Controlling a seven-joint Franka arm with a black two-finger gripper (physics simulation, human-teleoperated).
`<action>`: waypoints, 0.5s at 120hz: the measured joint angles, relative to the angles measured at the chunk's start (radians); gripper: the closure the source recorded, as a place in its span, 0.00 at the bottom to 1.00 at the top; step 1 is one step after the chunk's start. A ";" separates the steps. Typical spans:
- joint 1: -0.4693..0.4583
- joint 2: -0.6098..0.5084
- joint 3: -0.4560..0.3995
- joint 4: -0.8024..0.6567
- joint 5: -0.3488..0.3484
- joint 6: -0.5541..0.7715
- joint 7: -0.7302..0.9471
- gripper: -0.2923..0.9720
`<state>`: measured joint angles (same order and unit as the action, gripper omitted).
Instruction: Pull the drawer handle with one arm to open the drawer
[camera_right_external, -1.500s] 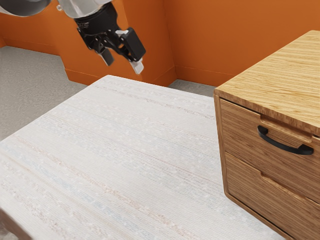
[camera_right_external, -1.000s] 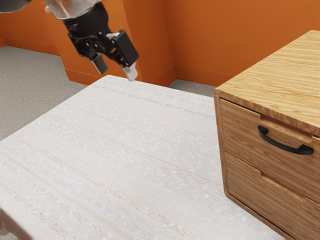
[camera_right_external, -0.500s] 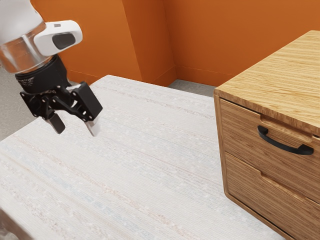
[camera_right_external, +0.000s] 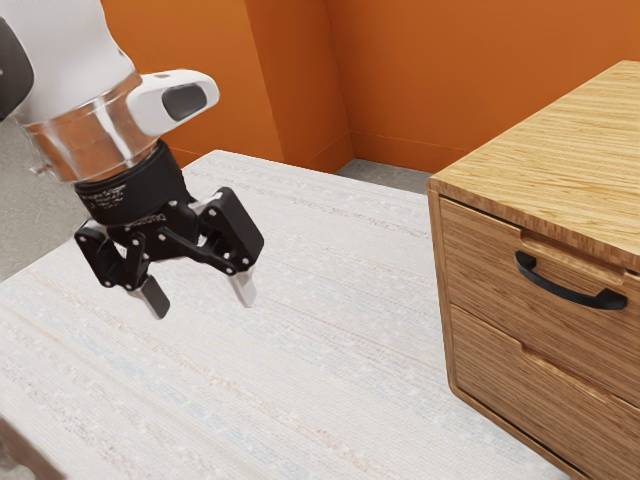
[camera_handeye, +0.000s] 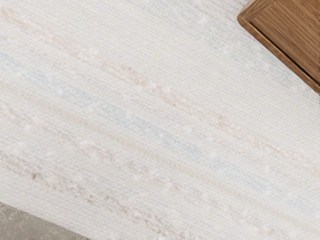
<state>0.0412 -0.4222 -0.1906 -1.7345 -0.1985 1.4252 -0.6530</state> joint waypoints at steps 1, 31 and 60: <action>0.006 0.000 -0.008 0.001 -0.001 0.001 -0.005 0.23; 0.207 0.004 -0.212 0.013 -0.061 0.035 -0.137 0.23; 0.337 0.005 -0.388 0.065 -0.150 0.082 -0.229 0.23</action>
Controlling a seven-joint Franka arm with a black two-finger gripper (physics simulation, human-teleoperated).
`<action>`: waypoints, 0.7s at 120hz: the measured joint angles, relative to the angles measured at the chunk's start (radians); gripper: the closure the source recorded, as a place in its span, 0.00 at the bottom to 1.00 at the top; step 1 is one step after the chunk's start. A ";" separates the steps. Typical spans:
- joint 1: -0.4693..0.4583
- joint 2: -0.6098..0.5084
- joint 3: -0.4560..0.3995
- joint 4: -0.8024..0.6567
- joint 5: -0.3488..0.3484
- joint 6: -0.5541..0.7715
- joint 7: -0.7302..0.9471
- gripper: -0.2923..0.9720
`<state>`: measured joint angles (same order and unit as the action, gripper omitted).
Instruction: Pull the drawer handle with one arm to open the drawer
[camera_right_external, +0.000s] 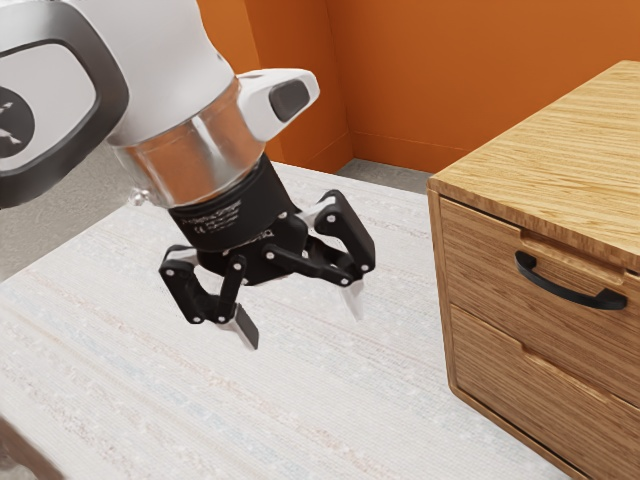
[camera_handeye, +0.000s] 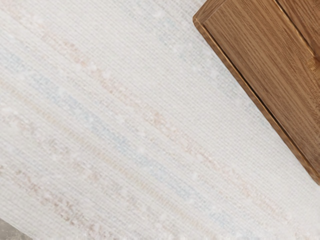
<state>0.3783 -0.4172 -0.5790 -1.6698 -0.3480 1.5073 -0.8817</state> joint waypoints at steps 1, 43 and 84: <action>0.000 0.000 -0.002 0.001 -0.003 0.002 -0.003 0.23; 0.006 0.118 -0.066 0.046 -0.040 0.112 -0.088 0.23; 0.005 0.191 -0.132 0.151 -0.027 0.204 -0.134 0.23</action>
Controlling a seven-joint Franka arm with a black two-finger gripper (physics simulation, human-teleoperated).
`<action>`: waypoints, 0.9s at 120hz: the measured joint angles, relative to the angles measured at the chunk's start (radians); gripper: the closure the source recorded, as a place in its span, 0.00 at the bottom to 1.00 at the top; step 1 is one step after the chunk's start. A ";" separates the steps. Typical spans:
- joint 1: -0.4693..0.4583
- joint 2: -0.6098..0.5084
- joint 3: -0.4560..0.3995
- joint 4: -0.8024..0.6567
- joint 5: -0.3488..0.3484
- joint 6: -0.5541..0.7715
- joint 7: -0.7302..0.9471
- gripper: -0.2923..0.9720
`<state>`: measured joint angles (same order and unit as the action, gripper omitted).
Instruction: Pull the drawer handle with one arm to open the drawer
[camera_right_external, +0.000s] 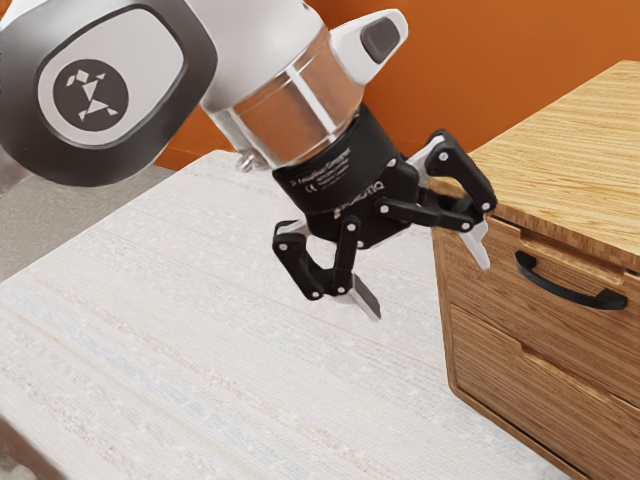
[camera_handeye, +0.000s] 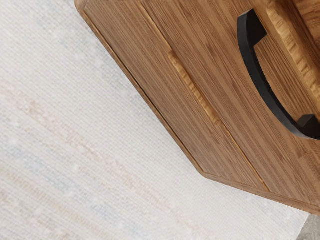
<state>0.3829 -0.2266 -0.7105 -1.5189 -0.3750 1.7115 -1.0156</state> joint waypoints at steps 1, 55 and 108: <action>0.000 0.002 0.000 0.003 0.002 0.001 -0.001 0.23; 0.002 0.097 -0.143 0.063 0.248 0.017 -0.043 0.23; -0.011 0.183 -0.231 0.081 0.258 0.176 -0.083 0.23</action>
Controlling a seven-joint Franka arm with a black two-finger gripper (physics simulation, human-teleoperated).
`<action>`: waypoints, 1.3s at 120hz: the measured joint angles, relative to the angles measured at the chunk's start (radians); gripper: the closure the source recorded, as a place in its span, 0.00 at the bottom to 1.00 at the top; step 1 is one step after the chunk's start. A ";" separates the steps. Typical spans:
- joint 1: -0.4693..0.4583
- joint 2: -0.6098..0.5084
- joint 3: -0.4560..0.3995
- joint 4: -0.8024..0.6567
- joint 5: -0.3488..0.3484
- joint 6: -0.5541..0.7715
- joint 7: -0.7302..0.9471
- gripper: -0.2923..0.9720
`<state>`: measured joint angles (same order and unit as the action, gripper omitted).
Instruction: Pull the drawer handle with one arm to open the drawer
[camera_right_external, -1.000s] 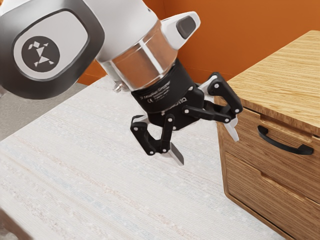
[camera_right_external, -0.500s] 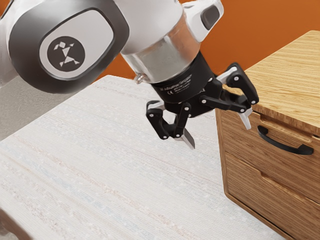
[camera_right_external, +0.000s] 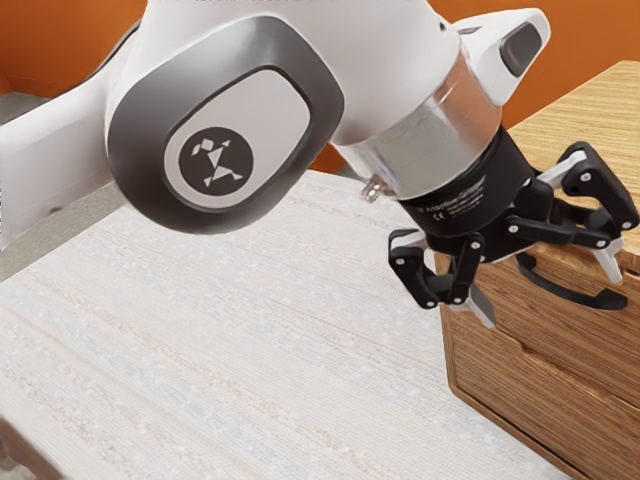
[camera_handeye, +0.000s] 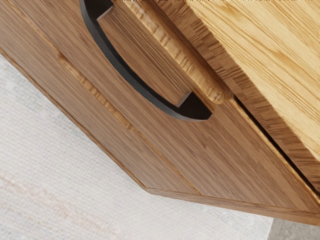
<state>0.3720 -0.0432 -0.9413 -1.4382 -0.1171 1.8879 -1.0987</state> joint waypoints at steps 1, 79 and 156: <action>0.000 0.001 0.000 0.000 0.000 0.002 -0.001 0.23; 0.005 0.031 0.022 -0.059 0.033 0.049 -0.118 0.23; 0.023 0.111 0.072 -0.047 0.143 0.026 -0.192 0.23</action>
<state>0.3949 0.0677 -0.8689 -1.4855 0.0261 1.9142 -1.2907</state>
